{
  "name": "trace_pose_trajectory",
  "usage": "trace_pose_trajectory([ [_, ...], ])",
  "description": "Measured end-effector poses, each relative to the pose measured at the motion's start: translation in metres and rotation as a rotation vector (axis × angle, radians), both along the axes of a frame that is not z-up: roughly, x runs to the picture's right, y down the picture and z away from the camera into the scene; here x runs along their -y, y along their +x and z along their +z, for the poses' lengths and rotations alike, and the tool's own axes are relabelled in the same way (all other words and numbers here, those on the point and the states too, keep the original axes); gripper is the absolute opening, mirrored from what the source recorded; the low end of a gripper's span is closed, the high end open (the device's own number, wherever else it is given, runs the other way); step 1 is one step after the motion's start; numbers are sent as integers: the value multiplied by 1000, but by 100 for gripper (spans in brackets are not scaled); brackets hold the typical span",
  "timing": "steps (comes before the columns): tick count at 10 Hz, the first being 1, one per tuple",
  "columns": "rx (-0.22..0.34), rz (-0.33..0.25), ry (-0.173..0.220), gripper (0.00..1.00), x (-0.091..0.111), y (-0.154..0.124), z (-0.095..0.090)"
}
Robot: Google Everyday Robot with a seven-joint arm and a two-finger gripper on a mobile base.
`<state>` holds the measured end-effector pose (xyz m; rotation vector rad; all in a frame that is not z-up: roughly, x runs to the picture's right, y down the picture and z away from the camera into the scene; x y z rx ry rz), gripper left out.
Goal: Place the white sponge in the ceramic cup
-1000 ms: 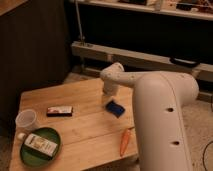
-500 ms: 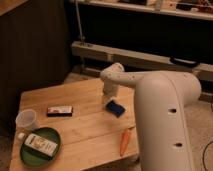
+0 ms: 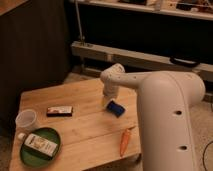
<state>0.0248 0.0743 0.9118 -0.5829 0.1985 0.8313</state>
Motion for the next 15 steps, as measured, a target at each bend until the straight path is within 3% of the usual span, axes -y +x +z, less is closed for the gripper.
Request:
trace_pose_trajectory([
  [3,0,3,-17,65,-9,2,-8],
  [10,-13,5,-57,65,-26,11,-7],
  [15,-16,9,-53,65,-28,15,-14],
])
